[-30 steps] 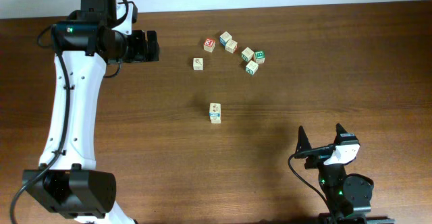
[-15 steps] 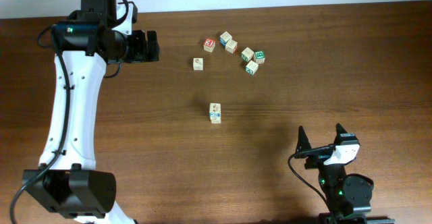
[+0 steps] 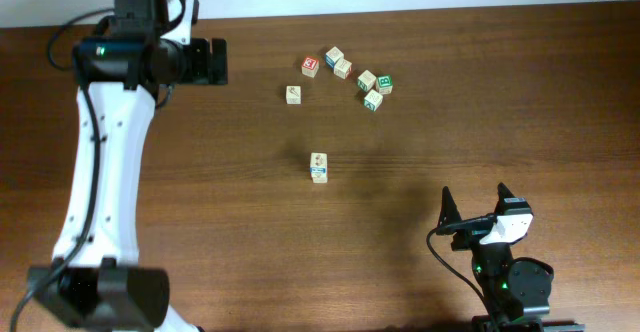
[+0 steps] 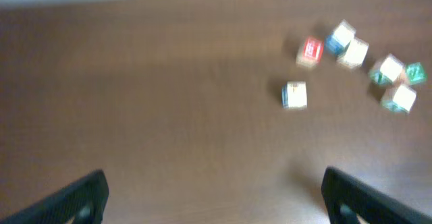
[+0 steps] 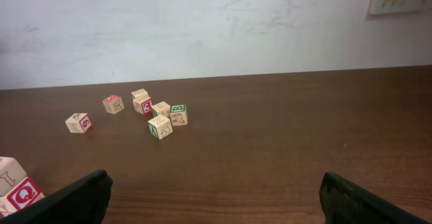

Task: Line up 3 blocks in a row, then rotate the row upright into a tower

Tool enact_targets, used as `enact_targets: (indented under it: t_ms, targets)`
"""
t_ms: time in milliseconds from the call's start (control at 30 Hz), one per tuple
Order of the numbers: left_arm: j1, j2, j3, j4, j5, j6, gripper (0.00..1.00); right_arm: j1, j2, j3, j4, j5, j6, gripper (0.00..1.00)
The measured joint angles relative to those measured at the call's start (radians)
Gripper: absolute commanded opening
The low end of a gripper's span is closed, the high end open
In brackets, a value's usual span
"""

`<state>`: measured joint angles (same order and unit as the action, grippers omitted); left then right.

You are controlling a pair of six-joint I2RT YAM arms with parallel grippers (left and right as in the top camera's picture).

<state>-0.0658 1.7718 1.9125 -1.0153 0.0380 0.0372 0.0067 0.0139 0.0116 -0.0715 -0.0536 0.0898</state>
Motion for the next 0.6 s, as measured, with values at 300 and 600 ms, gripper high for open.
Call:
enact_targets:
  t_ms: [300, 600]
  targets:
    - [0.055, -0.534, -0.718, 0.628, 0.034, 0.102, 0.99, 0.002, 0.000, 0.000, 0.000, 0.000, 0.000, 0.98]
    - [0.141, -1.123, -1.418, 0.937, 0.068, 0.140, 0.99, 0.002, 0.000, 0.000, 0.000, 0.000, 0.000, 0.98]
